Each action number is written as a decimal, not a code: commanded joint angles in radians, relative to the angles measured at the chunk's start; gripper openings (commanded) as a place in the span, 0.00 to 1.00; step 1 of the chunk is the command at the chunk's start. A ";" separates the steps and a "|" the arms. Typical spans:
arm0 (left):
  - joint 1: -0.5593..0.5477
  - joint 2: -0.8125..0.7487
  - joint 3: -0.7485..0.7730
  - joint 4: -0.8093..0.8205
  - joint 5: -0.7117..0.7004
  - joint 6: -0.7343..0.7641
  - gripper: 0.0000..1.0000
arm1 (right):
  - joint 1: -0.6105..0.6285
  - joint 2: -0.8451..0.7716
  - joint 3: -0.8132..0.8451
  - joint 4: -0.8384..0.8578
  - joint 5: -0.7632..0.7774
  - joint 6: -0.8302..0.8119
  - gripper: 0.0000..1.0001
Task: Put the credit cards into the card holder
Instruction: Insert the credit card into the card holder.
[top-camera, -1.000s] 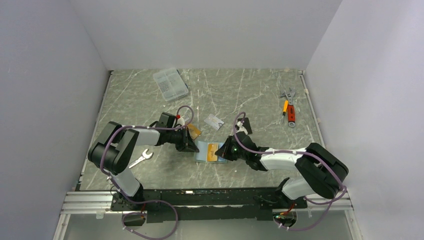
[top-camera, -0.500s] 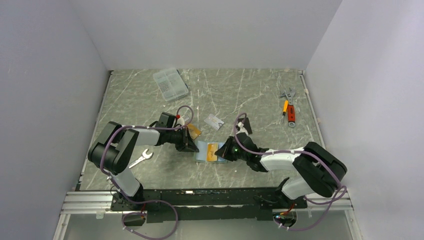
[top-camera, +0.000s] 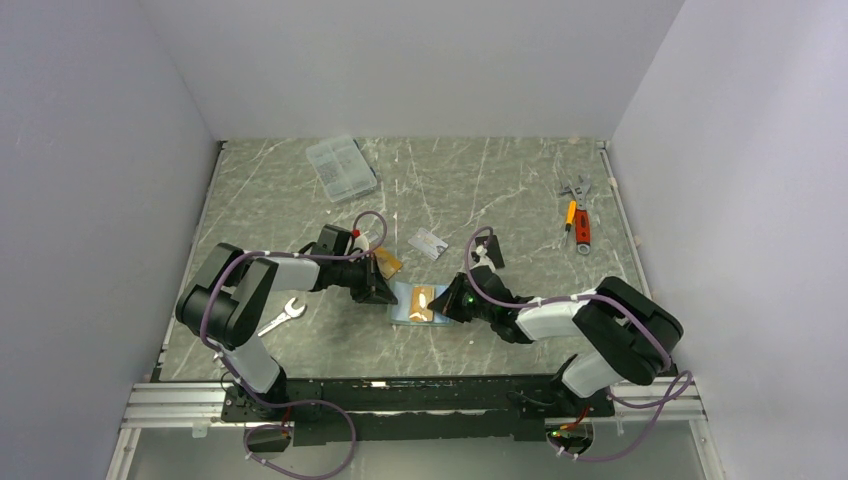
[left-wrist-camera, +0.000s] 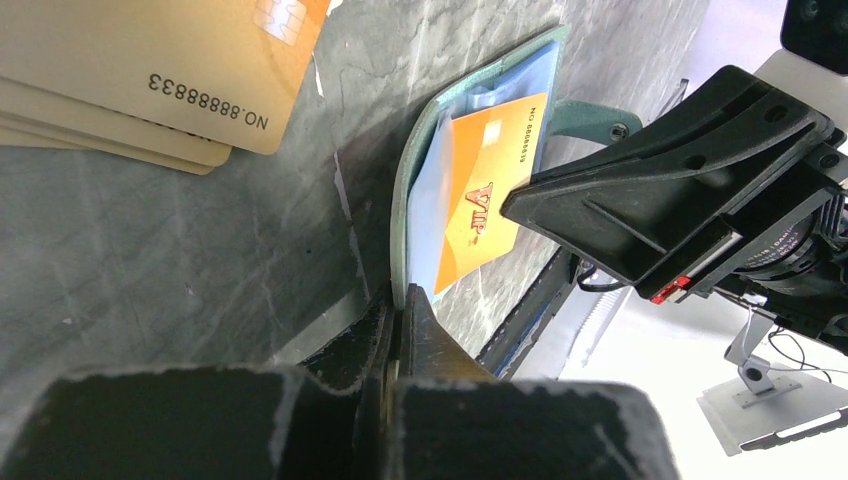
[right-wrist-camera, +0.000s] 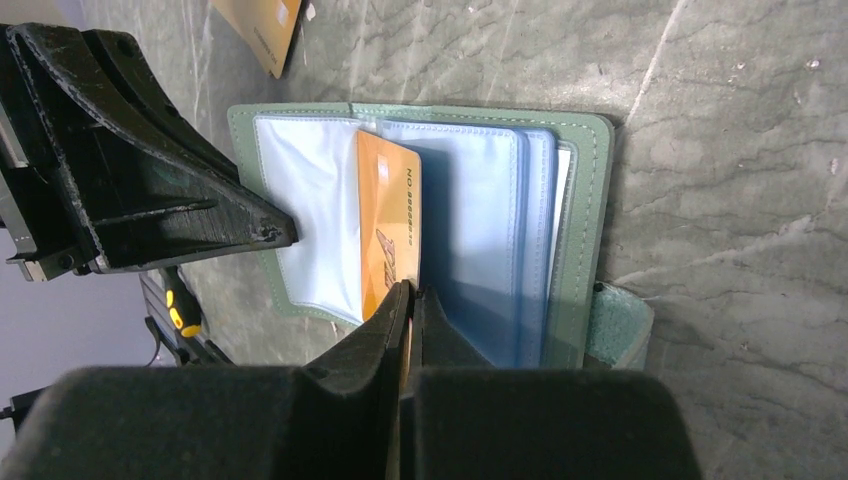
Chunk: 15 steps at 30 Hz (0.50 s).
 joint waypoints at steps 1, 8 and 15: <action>-0.021 -0.017 0.020 -0.002 0.012 0.006 0.00 | 0.001 0.037 -0.010 -0.029 0.068 0.005 0.00; -0.027 -0.017 0.028 -0.011 0.012 0.009 0.00 | 0.008 0.061 0.001 -0.018 0.045 0.004 0.00; -0.028 -0.022 0.027 -0.009 0.016 0.005 0.00 | 0.018 0.061 0.006 -0.048 0.036 -0.021 0.00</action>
